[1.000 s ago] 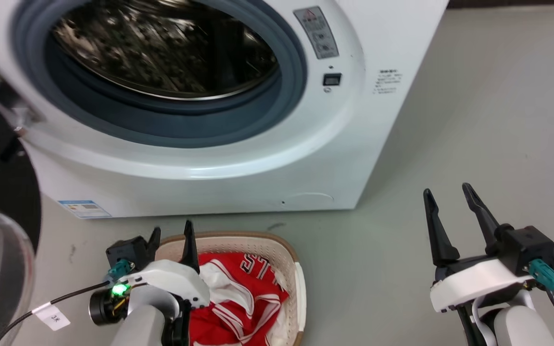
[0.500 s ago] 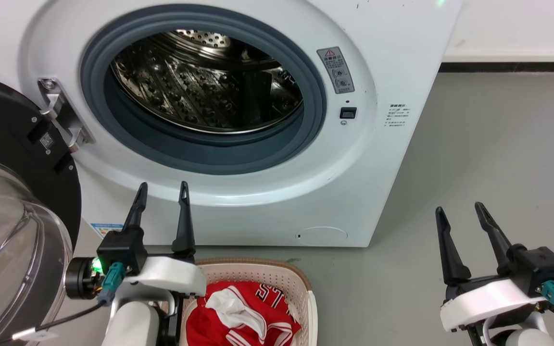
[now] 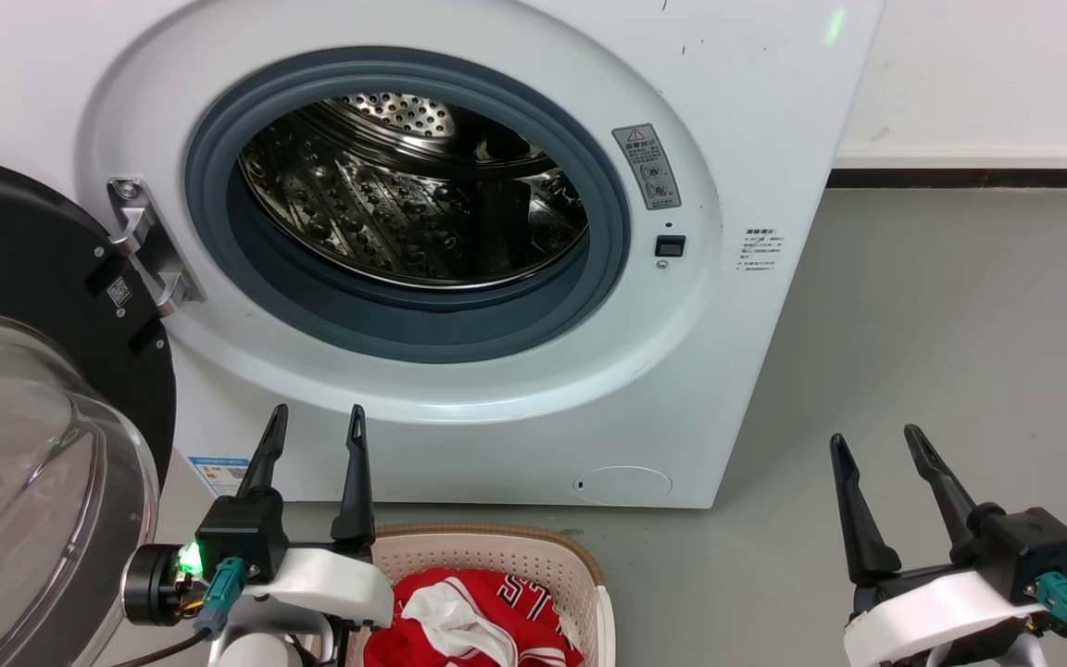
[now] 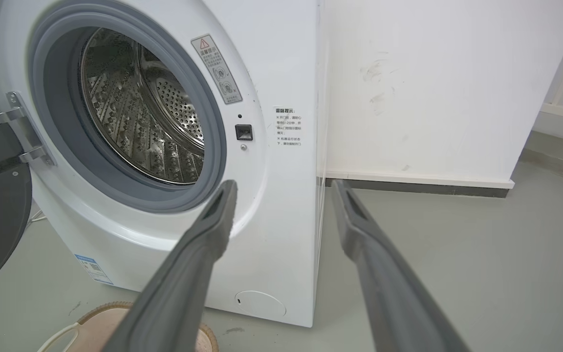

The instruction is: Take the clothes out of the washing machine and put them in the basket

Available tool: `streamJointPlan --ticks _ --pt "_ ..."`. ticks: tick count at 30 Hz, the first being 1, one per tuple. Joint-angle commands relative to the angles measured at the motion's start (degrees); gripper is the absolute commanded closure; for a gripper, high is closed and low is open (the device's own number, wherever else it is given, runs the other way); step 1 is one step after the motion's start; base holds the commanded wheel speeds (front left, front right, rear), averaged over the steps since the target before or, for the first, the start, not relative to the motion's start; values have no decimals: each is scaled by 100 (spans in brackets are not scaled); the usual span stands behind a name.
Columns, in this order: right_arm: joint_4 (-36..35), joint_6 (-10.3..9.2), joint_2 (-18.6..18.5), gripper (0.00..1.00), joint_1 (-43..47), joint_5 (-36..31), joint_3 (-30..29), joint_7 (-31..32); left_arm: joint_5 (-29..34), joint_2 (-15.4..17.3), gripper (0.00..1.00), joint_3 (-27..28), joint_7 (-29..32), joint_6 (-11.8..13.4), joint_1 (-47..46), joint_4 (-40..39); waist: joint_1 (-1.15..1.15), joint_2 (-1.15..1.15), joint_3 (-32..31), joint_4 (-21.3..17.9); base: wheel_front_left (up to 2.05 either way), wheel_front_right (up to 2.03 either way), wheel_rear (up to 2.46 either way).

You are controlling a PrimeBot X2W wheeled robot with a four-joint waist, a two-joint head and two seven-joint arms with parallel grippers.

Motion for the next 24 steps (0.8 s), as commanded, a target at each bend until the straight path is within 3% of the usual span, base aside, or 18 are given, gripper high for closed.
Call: streamJointPlan --ticks 1,24 --pt "-38 -4 -6 0 81 33 9 12 20 34 0 -16 -14 18 52 11 1 0 -3 23 0 0 0" --pt "-14 -4 -6 0 90 81 46 42 -113 120 0 -115 16 92 5 70 1 0 47 9 0 0 0"
